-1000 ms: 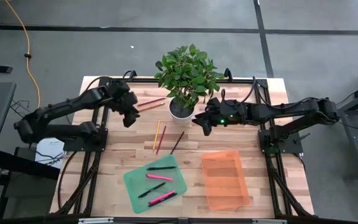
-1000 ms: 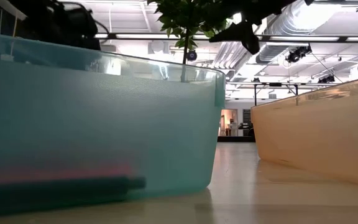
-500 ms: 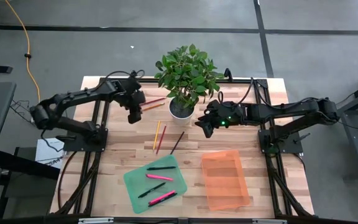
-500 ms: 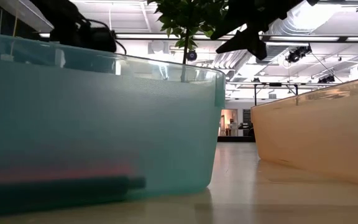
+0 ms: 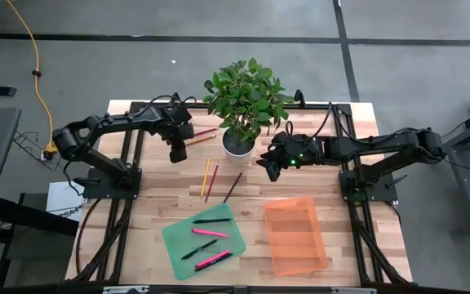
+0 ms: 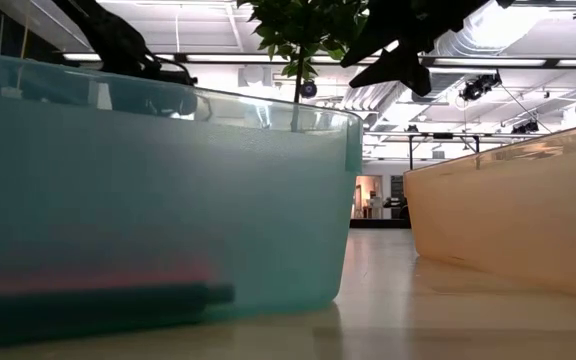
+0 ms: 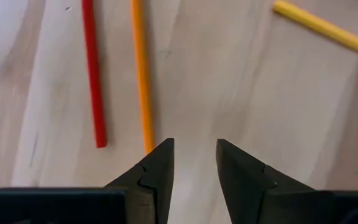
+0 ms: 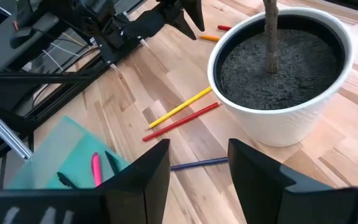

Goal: Sort pens & pencils
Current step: Put the orange pencil into the orange bin

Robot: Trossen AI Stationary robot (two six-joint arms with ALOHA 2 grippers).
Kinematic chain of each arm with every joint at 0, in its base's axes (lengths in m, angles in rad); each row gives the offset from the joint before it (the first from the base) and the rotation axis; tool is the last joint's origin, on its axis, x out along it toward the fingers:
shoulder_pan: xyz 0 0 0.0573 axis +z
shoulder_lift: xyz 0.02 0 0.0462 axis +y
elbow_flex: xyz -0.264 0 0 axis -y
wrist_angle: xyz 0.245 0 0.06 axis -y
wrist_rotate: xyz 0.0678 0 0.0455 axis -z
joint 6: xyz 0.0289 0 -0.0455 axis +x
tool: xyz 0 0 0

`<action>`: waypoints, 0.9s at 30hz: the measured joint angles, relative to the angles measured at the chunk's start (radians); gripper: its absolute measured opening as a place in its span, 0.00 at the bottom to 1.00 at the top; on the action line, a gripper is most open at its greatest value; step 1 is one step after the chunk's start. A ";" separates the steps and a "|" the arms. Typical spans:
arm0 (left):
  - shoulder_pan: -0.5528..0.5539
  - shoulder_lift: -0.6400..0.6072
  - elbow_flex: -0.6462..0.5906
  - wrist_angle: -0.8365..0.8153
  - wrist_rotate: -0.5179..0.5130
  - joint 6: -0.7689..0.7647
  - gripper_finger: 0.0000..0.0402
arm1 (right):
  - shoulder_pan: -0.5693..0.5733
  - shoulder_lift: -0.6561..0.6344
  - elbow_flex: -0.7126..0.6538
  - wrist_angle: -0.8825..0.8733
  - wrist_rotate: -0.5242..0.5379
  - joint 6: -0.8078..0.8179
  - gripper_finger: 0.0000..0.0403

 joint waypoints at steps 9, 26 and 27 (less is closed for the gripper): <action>0.030 0.009 0.000 0.010 -0.047 0.013 0.26 | 0.000 0.000 0.000 0.000 0.002 0.000 0.38; 0.150 0.014 0.001 0.003 0.076 0.037 0.26 | 0.034 0.000 0.000 -0.002 0.025 0.022 0.38; 0.150 0.025 0.007 -0.008 0.076 0.037 0.26 | 0.034 0.000 0.000 -0.002 0.025 0.023 0.38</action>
